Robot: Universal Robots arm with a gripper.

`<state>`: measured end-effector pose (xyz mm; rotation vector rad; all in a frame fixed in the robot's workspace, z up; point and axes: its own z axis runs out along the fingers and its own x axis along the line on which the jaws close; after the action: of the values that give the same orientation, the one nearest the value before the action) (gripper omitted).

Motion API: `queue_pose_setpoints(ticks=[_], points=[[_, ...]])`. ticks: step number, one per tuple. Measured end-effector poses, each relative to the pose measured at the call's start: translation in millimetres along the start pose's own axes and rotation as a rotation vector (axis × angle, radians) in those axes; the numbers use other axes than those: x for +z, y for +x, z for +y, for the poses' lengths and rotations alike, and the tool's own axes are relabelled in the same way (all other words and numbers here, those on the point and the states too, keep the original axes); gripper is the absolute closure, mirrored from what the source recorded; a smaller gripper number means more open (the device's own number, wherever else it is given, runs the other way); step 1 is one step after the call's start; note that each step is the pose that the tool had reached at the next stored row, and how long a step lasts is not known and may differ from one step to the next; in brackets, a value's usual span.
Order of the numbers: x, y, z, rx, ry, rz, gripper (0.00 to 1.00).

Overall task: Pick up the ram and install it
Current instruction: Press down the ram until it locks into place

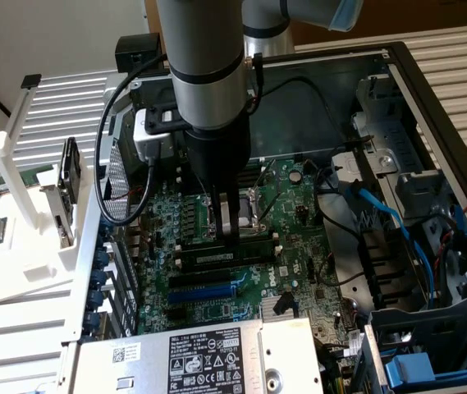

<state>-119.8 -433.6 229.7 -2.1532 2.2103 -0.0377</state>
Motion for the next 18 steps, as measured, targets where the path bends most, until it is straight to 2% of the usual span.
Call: queue_pose_setpoints(ticks=[13, 18], points=[[3.5, 2.2, 0.2, 0.000, -0.0005, 0.0007, 0.89], [1.5, 1.8, -0.1, 0.000, 0.0003, -0.0017, 0.89]])
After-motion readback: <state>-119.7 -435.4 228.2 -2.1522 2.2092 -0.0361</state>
